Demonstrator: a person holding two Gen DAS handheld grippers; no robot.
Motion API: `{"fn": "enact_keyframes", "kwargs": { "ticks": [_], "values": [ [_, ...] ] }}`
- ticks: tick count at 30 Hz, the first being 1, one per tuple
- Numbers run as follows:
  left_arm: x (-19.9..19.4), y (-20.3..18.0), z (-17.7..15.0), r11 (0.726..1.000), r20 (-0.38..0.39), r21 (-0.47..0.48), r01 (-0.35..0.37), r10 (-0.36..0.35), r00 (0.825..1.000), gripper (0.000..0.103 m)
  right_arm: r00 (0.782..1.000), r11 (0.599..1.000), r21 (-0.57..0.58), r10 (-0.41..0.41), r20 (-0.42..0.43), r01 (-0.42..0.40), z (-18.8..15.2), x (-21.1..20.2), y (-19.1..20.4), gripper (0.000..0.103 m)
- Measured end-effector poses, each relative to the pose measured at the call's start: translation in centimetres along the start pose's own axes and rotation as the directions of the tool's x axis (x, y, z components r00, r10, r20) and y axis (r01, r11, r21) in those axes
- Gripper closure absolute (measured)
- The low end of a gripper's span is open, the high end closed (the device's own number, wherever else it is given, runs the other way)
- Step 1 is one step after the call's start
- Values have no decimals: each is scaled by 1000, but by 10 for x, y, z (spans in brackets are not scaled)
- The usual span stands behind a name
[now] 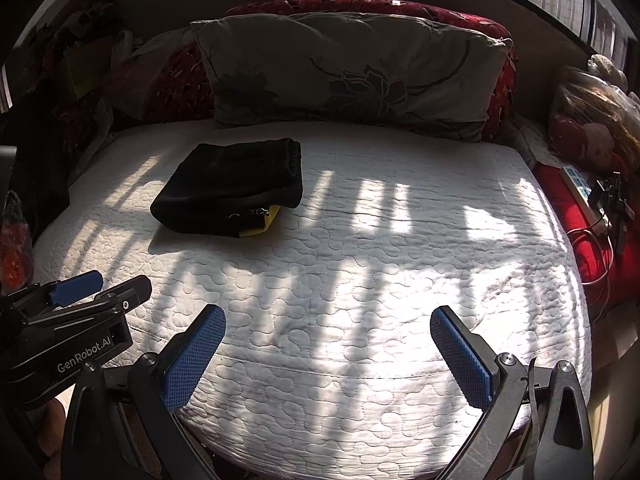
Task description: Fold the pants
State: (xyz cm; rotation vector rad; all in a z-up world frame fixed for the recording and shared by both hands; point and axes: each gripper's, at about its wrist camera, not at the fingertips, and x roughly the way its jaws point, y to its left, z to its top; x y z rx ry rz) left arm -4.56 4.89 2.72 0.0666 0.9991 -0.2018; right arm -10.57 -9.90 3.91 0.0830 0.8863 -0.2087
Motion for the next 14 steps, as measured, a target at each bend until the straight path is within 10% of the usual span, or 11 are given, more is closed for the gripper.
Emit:
{"fn": "enact_keyframes", "kwargs": {
  "ticks": [14],
  "values": [
    [1,-9,5,997,24,29,-73,72,997,43,1000,1000,26,-3,-13,3,2,6,-9,0]
  ]
}}
